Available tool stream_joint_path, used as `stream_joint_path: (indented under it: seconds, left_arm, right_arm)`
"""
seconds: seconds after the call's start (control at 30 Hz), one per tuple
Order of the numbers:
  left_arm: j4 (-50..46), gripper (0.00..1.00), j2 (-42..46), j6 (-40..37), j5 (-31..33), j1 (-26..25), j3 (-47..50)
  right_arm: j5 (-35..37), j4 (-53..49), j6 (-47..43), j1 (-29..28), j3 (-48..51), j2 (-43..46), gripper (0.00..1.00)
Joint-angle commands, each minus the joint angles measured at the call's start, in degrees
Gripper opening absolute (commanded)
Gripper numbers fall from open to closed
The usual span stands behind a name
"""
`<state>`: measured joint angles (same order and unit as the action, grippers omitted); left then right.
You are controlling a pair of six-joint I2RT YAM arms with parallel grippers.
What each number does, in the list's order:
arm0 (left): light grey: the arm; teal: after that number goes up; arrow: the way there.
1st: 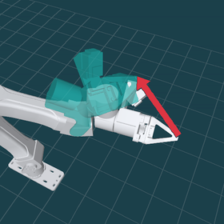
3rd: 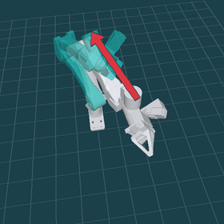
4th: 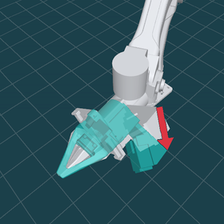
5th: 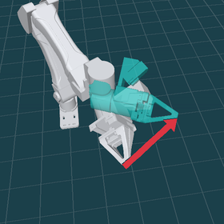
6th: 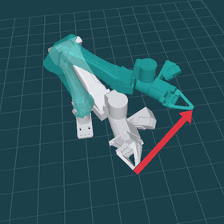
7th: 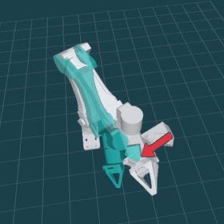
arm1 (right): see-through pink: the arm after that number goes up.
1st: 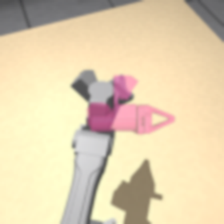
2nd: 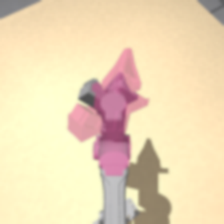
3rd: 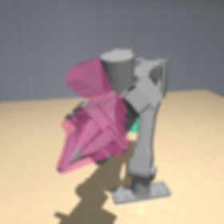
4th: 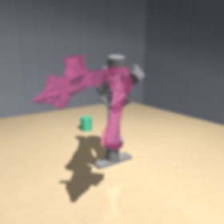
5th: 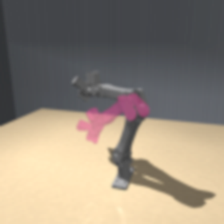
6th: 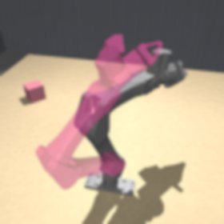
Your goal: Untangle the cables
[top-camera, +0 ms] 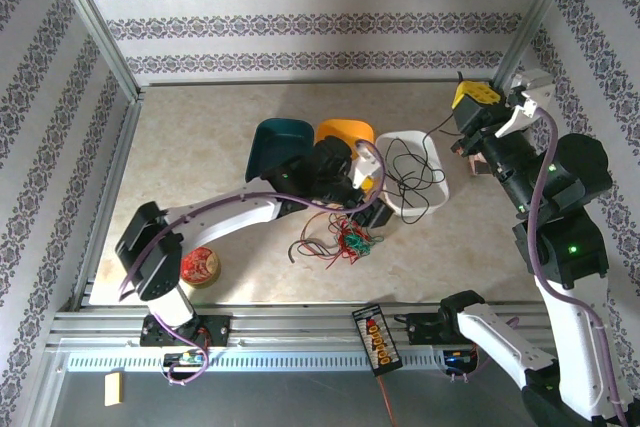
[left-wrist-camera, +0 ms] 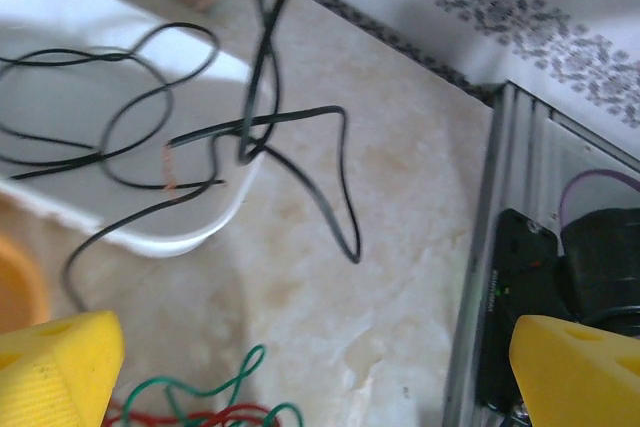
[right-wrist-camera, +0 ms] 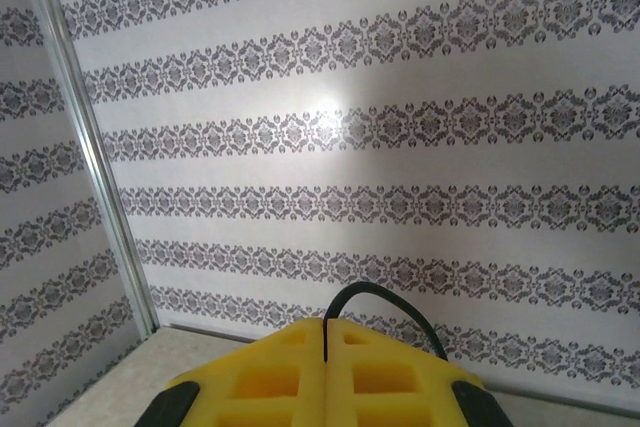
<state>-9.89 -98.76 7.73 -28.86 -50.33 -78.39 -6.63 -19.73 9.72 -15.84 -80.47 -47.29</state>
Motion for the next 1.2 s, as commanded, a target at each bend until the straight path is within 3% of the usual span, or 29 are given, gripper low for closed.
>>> stream_joint_path:
  seconds: [0.0,0.43,0.53,0.77,0.97,1.07,1.17]
  left_arm:
    - [-1.6,0.99,-4.5,-1.8,-5.4,-0.9,-2.2]
    - [8.3,1.00,-14.2,2.9,-5.6,-2.2,-7.3]
    - [10.9,0.94,-15.7,4.5,-5.7,-2.2,-8.1]
    - [13.6,0.62,-19.3,6.9,-6.3,-2.2,-10.7]
    - [16.7,0.10,-19.7,9.0,-2.8,-2.1,-9.6]
    - [18.1,0.00,-17.3,9.9,0.3,-1.7,-6.6]
    - [20.2,0.00,-13.0,11.5,0.8,-0.4,-1.9]
  right_arm:
    - [-1.3,1.1,1.8,0.6,0.2,0.1,0.00]
    - [-0.7,1.7,2.4,0.5,0.2,-0.7,0.00]
    - [-0.9,1.7,2.6,0.5,0.3,-0.8,0.00]
    - [-0.7,1.5,2.9,0.5,0.7,-0.3,0.00]
    - [0.4,0.7,2.8,0.5,1.5,0.6,0.00]
    - [1.6,0.2,2.4,0.5,2.3,1.1,0.00]
    - [5.4,-0.7,1.9,0.5,3.3,1.6,0.00]
